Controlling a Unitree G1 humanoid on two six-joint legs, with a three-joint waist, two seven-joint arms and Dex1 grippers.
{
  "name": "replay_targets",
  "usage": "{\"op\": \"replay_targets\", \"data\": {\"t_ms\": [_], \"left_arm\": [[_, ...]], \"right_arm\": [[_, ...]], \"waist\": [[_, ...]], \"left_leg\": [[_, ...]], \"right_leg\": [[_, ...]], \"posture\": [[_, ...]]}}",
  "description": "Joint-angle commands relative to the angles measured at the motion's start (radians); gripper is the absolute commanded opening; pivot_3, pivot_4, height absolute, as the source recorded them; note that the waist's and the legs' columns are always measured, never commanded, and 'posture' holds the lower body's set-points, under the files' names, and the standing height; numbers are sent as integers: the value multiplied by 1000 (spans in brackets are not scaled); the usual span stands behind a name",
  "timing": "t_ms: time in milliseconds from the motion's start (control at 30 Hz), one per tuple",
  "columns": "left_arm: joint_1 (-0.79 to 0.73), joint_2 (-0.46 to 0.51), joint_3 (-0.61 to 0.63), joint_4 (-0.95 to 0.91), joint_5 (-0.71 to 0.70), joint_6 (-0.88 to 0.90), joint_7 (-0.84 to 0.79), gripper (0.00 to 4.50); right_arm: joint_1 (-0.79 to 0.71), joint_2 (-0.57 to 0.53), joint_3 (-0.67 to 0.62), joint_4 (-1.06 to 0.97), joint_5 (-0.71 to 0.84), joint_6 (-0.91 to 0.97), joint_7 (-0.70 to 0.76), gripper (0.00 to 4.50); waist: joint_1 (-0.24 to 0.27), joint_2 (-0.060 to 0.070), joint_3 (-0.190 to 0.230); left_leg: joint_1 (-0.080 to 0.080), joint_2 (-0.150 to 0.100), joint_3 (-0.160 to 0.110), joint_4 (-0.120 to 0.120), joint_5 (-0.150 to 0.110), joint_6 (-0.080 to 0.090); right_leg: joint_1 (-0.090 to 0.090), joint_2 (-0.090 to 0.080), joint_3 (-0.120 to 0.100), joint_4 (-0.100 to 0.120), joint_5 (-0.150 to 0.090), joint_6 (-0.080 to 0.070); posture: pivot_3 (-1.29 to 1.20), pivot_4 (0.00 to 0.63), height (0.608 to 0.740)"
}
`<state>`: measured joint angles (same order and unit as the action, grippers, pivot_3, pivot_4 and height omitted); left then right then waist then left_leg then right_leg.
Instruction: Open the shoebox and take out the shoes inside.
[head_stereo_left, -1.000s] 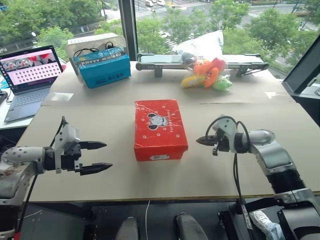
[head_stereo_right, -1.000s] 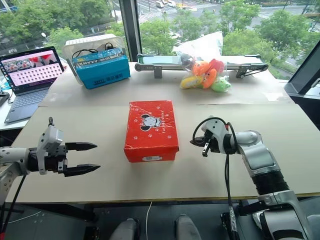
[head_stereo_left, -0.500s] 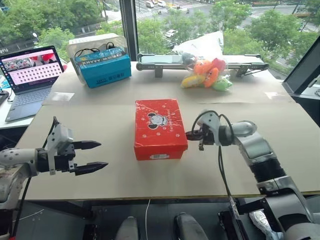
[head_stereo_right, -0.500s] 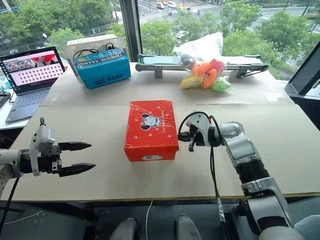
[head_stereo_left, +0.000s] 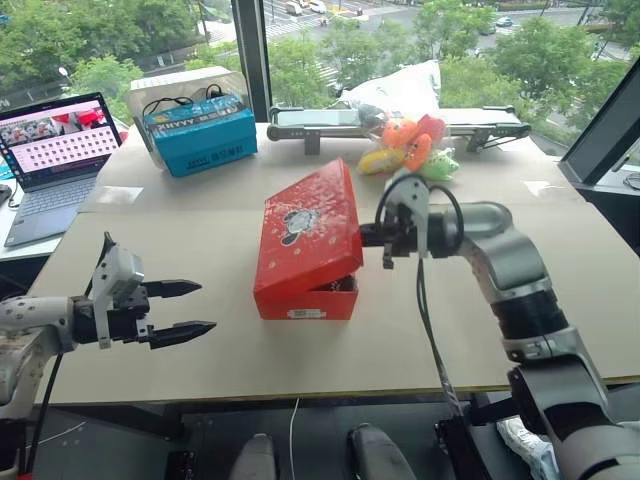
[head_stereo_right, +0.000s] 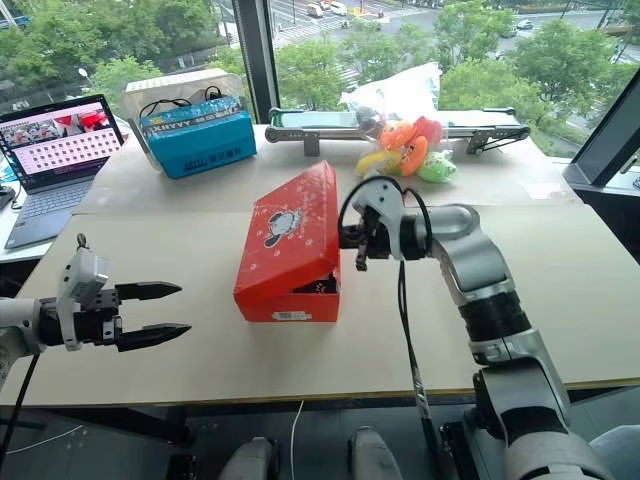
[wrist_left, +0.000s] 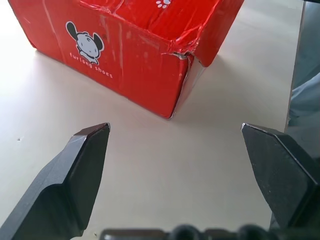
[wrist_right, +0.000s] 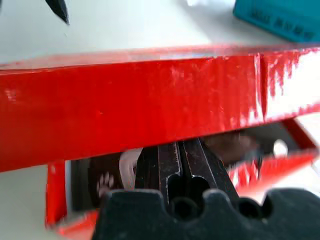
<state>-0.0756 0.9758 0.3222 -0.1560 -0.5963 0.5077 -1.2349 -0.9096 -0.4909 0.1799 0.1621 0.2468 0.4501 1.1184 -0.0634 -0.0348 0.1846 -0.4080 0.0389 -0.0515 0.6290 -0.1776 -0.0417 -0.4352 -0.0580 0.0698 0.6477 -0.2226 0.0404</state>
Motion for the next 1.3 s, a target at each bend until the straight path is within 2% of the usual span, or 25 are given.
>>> {"op": "replay_targets", "data": {"t_ms": [33, 133, 233, 500, 667, 900, 1133, 1300], "left_arm": [[17, 30, 70, -46, -37, 24, -5, 4500], [30, 38, 93, -63, -48, 43, 0, 4500], [81, 66, 196, -98, -89, 99, -4, 4500], [160, 100, 337, -124, -110, 157, -13, 4500], [183, 98, 368, -157, -124, 177, -1, 4500], [176, 100, 368, -169, -129, 185, 4, 4500], [130, 113, 351, -144, -131, 181, -1, 4500], [81, 94, 283, -151, -134, 174, 20, 4500]], "right_arm": [[-107, 63, -13, 1, 25, -8, -16, 52], [-157, 108, -13, 33, 25, -18, -24, 52], [-256, 242, 22, 114, 11, -74, -51, 52], [-329, 412, 55, 349, -48, -205, -84, 52], [-359, 479, 67, 496, -100, -292, -104, 52], [-374, 454, 30, 533, -106, -313, -109, 52], [-252, 345, 19, 331, -91, -211, -96, 52], [-172, 273, 25, 220, -106, -110, -115, 52]], "waist": [[-8, 0, 0], [-6, 0, 0], [-14, 0, 0], [-9, 0, 1], [-9, 1, 1], [-9, 1, 1], [-6, 0, 1], [-9, 0, 1]], "left_leg": [[-1, 0, 0, 0, 0, 0], [-2, 1, 0, 0, 0, 0], [-3, 1, 0, 0, 0, 0], [-3, 6, 0, -1, 0, 0], [-3, 8, 0, -1, 0, 0], [-3, 9, 0, -1, 0, 0], [-3, 10, -1, -1, 0, 0], [-3, 12, -1, -1, 0, 0]], "right_leg": [[-1, 0, 0, 0, 0, 0], [-2, 0, 0, 0, 0, 0], [-3, 0, 0, 1, 0, 0], [-5, 5, -1, 1, 0, -4], [-6, 7, -1, 1, 1, -5], [-6, 9, -1, 1, 1, -6], [-5, 11, -1, 1, 1, -7], [-6, 12, 0, 2, 2, -8]], "posture": [[0, 150, 701], [0, 150, 701], [0, 150, 701], [0, 150, 701], [0, 150, 701], [0, 150, 701], [0, 150, 701], [0, 150, 701]]}}
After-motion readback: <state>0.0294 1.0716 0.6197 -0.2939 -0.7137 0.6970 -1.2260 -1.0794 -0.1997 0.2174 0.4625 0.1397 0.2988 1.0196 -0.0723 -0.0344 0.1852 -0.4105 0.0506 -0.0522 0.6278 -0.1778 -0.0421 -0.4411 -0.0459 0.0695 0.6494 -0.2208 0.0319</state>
